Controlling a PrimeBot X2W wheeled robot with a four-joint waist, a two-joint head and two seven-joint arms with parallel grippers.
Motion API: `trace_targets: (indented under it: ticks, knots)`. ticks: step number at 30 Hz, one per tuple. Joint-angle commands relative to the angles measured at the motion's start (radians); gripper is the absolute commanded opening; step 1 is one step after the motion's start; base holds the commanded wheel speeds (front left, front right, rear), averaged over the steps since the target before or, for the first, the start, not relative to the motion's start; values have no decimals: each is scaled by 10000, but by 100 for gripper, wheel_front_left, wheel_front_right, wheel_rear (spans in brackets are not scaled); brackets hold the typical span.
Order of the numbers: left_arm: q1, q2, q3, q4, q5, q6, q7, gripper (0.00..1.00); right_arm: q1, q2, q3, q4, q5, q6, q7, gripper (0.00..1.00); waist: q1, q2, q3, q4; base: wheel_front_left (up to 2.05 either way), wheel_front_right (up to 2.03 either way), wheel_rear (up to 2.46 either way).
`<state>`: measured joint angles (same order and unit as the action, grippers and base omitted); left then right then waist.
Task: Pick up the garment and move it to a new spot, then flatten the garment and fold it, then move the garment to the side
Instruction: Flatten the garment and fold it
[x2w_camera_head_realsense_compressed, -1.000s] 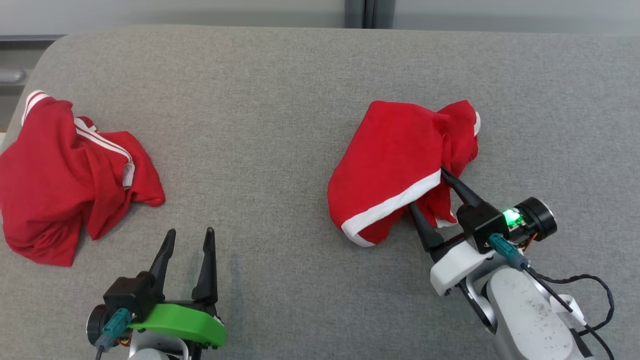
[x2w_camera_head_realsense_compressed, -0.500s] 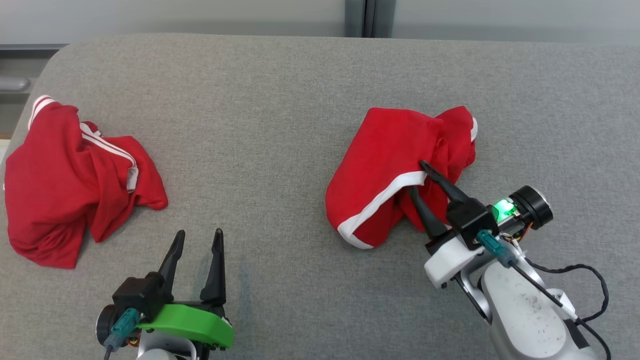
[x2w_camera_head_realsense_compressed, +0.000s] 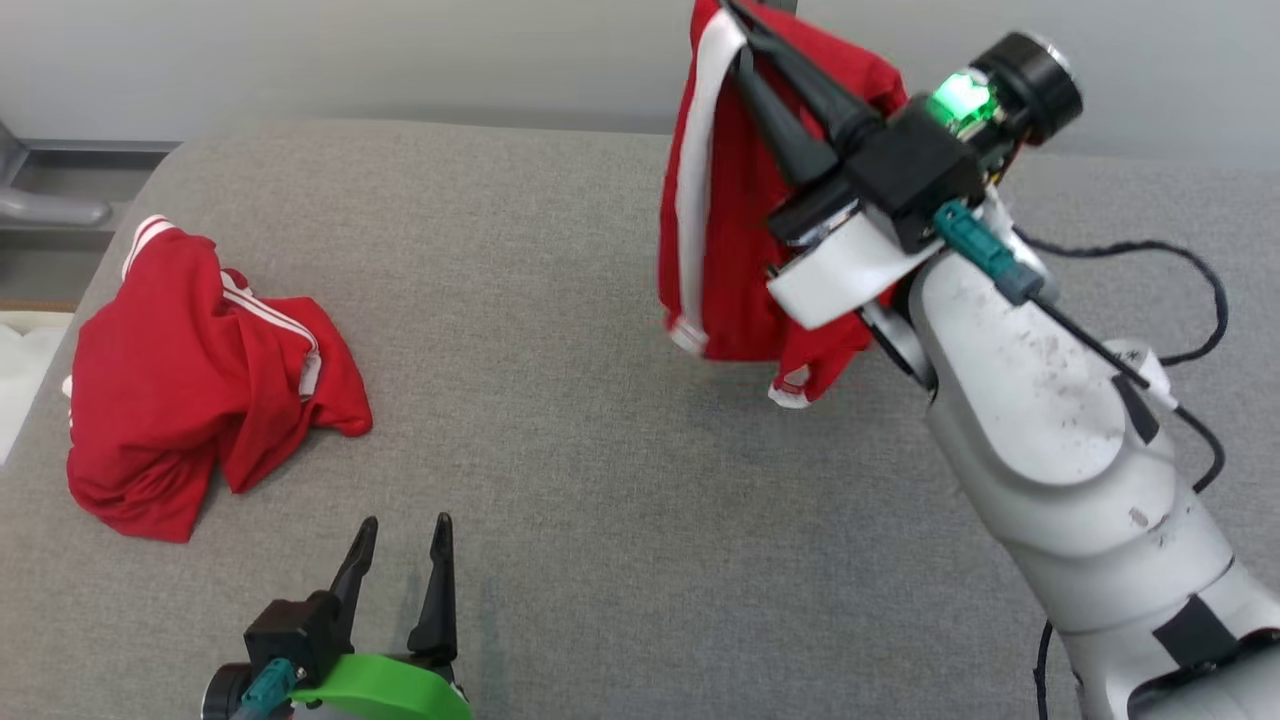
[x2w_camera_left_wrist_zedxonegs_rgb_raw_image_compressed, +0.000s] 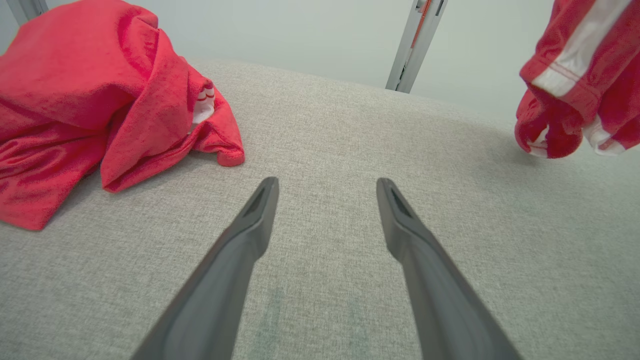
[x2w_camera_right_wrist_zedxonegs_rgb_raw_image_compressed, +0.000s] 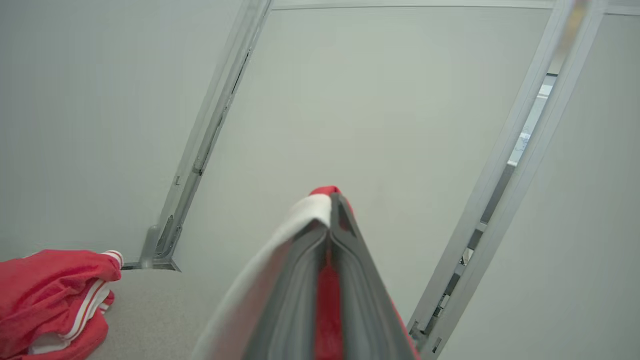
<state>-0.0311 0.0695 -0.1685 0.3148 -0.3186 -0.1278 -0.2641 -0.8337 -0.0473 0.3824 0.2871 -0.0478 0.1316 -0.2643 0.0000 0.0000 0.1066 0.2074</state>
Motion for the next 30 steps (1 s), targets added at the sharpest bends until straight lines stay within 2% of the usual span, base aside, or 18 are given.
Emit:
trace_targets:
  ticks: [1, 4, 7, 13, 15, 16, 17, 18, 23, 30]
  knots:
    - [140, -42, 27, 24, 70, -46, -5, 100, -219, -53, -43, 47, 160, -17, -3, 0, 0, 0, -395, -92, 0, 0, 0]
    - [320, -62, 189, 38, 161, -46, -5, 100, -653, -48, -351, -87, 526, -17, -3, 0, 0, 0, -602, -345, 0, 0, 0]
    - [441, -96, 264, -9, 241, -46, -5, 100, -408, -51, -699, -77, 587, -17, -3, 0, 0, 0, -712, -737, 0, 0, 0]
    - [254, -147, 365, -161, 265, -46, -4, 100, 1496, -51, -1101, 901, -527, -17, -3, 0, 0, 0, -560, -1452, 0, 0, 0]
    - [128, -151, 320, -190, 251, -46, -4, 100, 2430, -274, -1233, 1397, -1023, -17, -3, 0, 0, 0, -464, -1599, 0, 0, 0]
    - [98, -153, 290, -185, 249, -46, -4, 100, 2930, -427, -1348, 1676, -1224, -17, -4, 20, 0, 0, -418, -1662, 0, 0, 0]
    - [86, -155, 289, -181, 251, -46, -4, 100, 3264, -532, -1447, 1901, -1419, -17, -3, 47, 0, 0, -379, -1721, 0, 0, 0]
    - [68, -157, 282, -184, 250, -46, -4, 100, 3648, -674, -1617, 2231, -1702, -17, -3, 100, 0, 0, -351, -1778, 0, 0, 0]
    - [60, -157, 238, -175, 276, -46, -4, 100, 4906, -795, -2768, 2495, -2137, -17, -9, 100, 0, 0, -303, -1945, 0, 0, 0]
    - [102, -131, -116, -99, 189, -46, -4, 100, 5738, -499, -4183, 1682, -2444, -17, -9, 100, 0, 0, -371, -2110, 0, 0, 0]
